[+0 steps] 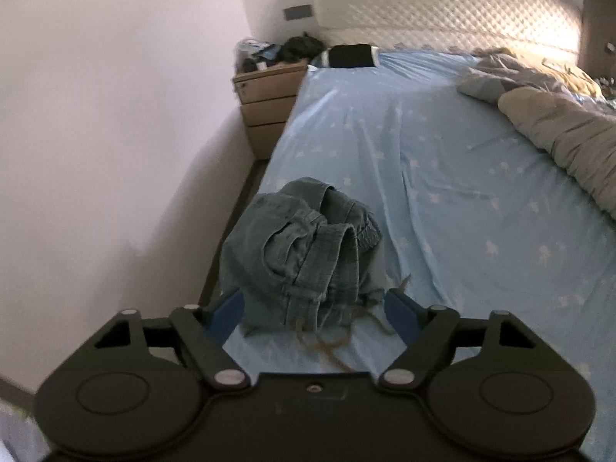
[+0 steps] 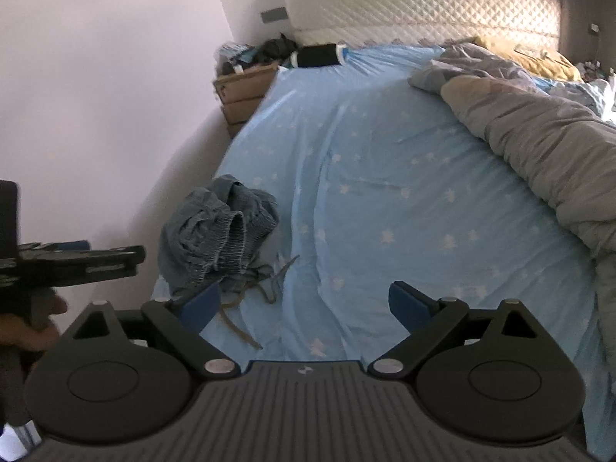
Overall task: Fold clothes
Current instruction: 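Lower the left tool onto the trousers' elastic waistband and close it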
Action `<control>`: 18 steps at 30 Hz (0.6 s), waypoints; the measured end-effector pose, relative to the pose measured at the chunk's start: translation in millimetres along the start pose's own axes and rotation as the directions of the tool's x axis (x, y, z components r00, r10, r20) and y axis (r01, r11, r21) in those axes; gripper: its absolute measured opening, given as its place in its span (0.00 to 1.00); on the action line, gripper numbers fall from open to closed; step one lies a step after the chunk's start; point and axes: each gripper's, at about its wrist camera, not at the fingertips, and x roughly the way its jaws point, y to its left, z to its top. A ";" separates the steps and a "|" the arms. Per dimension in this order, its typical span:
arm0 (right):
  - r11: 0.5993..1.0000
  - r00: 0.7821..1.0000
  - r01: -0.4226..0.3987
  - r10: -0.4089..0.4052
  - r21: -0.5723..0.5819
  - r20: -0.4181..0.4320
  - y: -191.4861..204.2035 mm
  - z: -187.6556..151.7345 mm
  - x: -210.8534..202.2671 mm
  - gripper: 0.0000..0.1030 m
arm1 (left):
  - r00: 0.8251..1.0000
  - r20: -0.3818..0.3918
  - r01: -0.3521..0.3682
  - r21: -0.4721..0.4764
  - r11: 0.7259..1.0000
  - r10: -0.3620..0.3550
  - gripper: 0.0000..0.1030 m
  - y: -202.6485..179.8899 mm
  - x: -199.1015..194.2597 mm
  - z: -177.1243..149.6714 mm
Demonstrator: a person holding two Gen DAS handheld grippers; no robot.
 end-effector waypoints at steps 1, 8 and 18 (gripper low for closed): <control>1.000 1.000 0.011 -0.011 0.007 -0.009 1.6 1.9 3.3 0.93 | 1.000 0.003 0.009 0.010 1.000 -0.009 0.73 3.0 13.8 3.0; 0.989 0.987 0.145 -0.142 0.037 -0.072 19.4 14.4 26.8 0.85 | 0.998 -0.034 0.057 0.072 0.996 -0.055 0.60 10.3 129.8 22.3; 0.923 0.924 0.369 -0.352 0.106 -0.149 12.2 9.5 26.5 0.79 | 0.991 -0.096 0.107 0.205 0.973 -0.089 0.58 -22.2 242.6 28.5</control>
